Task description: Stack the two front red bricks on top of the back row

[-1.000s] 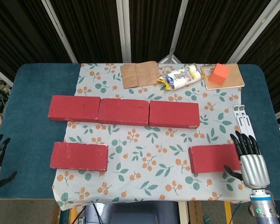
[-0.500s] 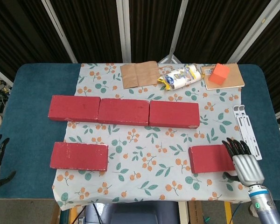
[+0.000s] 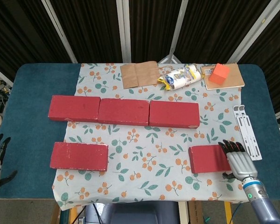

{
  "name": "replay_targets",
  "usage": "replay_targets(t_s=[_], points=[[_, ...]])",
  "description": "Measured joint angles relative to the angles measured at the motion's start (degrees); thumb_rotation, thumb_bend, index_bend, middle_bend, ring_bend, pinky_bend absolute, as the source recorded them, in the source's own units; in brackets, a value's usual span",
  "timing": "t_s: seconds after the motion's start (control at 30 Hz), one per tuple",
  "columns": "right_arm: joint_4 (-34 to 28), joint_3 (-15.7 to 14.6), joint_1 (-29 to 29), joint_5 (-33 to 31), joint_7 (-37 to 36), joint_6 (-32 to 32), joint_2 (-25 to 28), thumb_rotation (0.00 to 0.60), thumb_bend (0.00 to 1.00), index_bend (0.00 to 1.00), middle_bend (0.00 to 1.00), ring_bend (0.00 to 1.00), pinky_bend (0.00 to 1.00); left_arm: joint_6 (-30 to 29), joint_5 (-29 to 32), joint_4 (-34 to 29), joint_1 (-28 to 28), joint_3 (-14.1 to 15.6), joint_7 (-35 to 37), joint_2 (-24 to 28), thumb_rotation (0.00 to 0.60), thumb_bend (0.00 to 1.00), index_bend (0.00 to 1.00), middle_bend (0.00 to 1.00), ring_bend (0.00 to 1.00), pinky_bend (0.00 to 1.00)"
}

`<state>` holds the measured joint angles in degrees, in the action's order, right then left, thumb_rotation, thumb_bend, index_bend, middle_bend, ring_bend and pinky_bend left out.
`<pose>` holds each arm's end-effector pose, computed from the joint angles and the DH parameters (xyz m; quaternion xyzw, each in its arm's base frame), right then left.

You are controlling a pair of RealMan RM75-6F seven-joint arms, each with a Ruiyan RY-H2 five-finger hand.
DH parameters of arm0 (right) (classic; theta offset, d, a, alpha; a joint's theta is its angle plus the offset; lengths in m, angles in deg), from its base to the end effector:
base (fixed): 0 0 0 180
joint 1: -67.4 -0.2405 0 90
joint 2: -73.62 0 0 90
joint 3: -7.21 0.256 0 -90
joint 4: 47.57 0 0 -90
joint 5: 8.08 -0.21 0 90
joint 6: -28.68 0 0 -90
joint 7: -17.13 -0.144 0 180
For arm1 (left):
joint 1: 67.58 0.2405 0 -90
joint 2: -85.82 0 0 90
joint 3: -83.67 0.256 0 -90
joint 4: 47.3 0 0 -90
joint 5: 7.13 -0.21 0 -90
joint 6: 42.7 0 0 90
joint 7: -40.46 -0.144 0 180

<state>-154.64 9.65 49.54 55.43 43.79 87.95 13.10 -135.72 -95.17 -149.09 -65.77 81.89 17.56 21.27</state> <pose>-0.2814 -0.2198 0.1057 0.7026 -0.4474 0.1878 0.5205 -0.2864 0.1409 0.1591 -0.5974 -0.3155 -0.3186 0.6649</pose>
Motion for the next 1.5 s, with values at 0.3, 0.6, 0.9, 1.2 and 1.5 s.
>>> replay_targets(t_s=[0.3,0.6,0.9,1.2,1.5], points=[[-1.6,-0.4,-3.0,-6.2,7.5,-0.6,-2.4,0.600,0.21,0.00,0.00,0.00,0.00,0.0,0.4,0.0,0.0,-0.2,0.2,0.1,0.600,0.04,0.10,0.02,0.00,0.06],[-2.7,-1.0,-6.3,-12.2,13.1,-0.1,-5.1,0.600,0.21,0.00,0.00,0.00,0.00,0.0,0.7,0.1,-0.1,-0.4,0.3,0.1,0.600,0.04,0.10,0.02,0.00,0.06],[-3.1,-1.5,-10.0,-16.8,17.5,0.7,-7.3,0.600,0.21,0.00,0.00,0.00,0.00,0.0,0.8,0.1,-0.2,-0.5,0.2,-0.1,0.600,0.04,0.10,0.02,0.00,0.06],[-4.0,-2.1,-12.6,-19.5,20.0,2.1,-8.7,0.600,0.21,0.00,0.00,0.00,0.00,0.0,1.1,0.3,-0.2,-0.6,0.4,0.0,0.600,0.04,0.10,0.02,0.00,0.06],[-4.4,-2.8,-14.9,-22.7,22.2,2.7,-9.4,0.600,0.21,0.00,0.11,0.12,0.00,-0.1,1.3,0.3,-0.2,-0.7,0.4,0.0,0.600,0.04,0.10,0.02,0.00,0.06]])
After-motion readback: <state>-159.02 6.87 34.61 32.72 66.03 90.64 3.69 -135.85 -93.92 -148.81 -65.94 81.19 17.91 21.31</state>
